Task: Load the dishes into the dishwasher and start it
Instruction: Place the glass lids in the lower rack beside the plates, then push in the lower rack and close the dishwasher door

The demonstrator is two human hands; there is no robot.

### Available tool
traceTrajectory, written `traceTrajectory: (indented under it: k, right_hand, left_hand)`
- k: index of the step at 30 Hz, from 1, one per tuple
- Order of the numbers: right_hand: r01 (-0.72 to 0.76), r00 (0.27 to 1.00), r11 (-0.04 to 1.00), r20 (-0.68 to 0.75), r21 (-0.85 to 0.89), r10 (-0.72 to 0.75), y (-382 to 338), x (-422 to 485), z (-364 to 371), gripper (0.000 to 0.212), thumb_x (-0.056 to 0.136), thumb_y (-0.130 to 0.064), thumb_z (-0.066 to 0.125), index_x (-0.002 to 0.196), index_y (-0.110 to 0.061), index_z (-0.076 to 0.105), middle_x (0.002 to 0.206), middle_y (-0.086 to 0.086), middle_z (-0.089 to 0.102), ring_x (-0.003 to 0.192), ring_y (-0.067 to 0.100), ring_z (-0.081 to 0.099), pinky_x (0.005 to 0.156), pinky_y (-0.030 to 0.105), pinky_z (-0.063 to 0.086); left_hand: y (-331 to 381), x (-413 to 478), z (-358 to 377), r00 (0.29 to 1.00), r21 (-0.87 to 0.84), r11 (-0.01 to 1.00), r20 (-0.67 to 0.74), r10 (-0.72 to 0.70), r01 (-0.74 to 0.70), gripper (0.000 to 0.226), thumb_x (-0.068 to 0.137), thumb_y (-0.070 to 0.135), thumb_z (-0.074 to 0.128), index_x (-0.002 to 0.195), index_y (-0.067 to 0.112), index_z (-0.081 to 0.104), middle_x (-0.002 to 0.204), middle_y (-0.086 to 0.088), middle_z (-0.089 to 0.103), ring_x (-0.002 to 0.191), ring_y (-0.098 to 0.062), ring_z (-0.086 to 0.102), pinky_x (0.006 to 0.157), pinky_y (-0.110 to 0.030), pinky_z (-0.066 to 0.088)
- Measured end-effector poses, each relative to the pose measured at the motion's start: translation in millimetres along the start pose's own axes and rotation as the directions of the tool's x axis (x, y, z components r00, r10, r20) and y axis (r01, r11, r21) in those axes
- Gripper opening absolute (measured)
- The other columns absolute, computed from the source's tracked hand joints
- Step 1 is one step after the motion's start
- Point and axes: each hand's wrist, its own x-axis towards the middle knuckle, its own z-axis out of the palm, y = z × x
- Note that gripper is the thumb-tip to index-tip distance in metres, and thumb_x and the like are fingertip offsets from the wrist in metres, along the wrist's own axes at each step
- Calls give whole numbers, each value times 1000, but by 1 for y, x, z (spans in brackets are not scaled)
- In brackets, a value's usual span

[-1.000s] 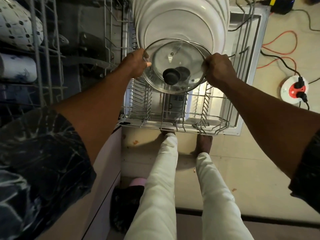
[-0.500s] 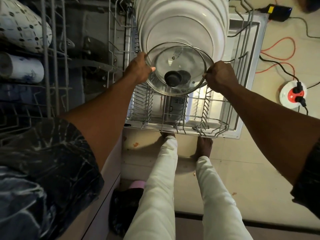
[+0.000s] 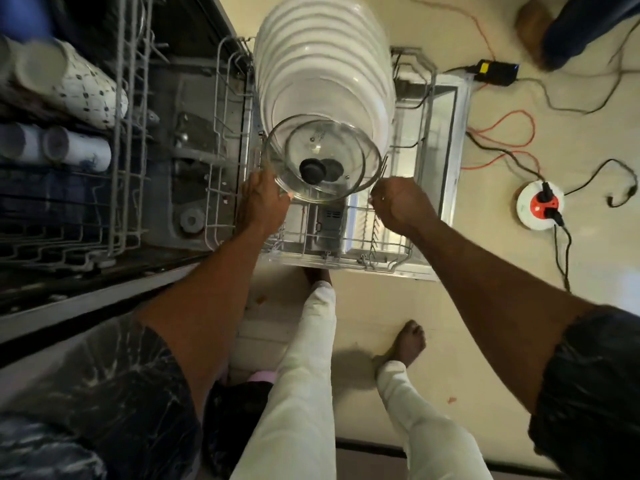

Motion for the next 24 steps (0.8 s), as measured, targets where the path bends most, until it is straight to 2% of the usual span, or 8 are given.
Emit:
traceTrajectory:
  k: [3, 5, 8, 11, 13, 15, 19, 24]
  right_hand:
    - [31, 999, 999, -19, 6, -31, 4, -59, -30, 29, 93, -28, 51, 92, -9, 73, 93, 17, 71, 90, 37, 68, 78, 40, 55]
    - [43, 998, 999, -45, 5, -42, 0, -102, -58, 26, 96, -25, 54, 97, -8, 73, 97, 18, 70, 93, 38, 67, 78, 38, 52]
    - [54, 993, 998, -109, 28, -50, -6, -176, -108, 21, 97, -22, 58, 101, -8, 73, 104, 18, 69, 101, 37, 64, 81, 38, 50]
    - [93, 983, 996, -157, -12, -93, -7, -231, -150, 23, 98, -24, 55, 101, -8, 71, 106, 16, 65, 102, 38, 63, 81, 39, 50]
    - [122, 977, 990, -165, -76, -133, -5, -259, -172, 24, 98, -27, 55, 107, -9, 68, 111, 15, 61, 105, 38, 61, 82, 39, 50]
    - [164, 968, 979, -169, -121, -183, -2, -277, -187, 29, 98, -29, 57, 118, -9, 65, 120, 16, 59, 110, 38, 58, 87, 44, 52]
    - [174, 972, 959, -115, -224, -203, 3, -289, -202, 40, 98, -31, 57, 133, -13, 56, 136, 16, 51, 119, 39, 52, 93, 45, 48]
    - [172, 976, 950, -88, -261, -201, -3, -270, -223, 43, 99, -33, 57, 137, -14, 52, 137, 14, 50, 122, 37, 52, 96, 47, 48]
  left_hand:
    - [28, -63, -8, 999, -43, 999, 40, 6, -4, 45, 79, 45, 54, 114, 16, 60, 115, -13, 60, 105, -31, 59, 85, -46, 55]
    - [53, -109, -20, 999, -38, 999, 38, 6, -5, 47, 87, 35, 65, 127, 12, 57, 127, -16, 56, 116, -33, 54, 95, -45, 49]
    - [93, -182, -43, 1000, -65, 998, 19, 22, -20, 55, 90, 32, 67, 137, 9, 51, 141, -19, 49, 128, -36, 47, 107, -49, 40]
    - [128, -238, -57, 997, -49, 996, -7, 76, -76, 51, 92, 29, 67, 134, 5, 52, 139, -21, 50, 130, -38, 44, 111, -47, 33]
    - [146, -268, -58, 995, -3, 996, -34, 90, -90, 47, 91, 31, 66, 128, 5, 54, 133, -22, 54, 125, -38, 47, 108, -48, 35]
    - [161, -288, -55, 994, 80, 992, -41, 104, -101, 48, 91, 37, 63, 126, 6, 55, 131, -22, 53, 122, -38, 47, 104, -47, 36]
    - [197, -306, -62, 993, 45, 992, -2, 122, -122, 60, 92, 43, 61, 140, 9, 47, 142, -18, 49, 131, -35, 44, 109, -46, 35]
    - [228, -278, -94, 987, 20, 987, 5, 161, -161, 59, 94, 46, 59, 139, 11, 47, 143, -15, 46, 132, -34, 40, 109, -45, 35]
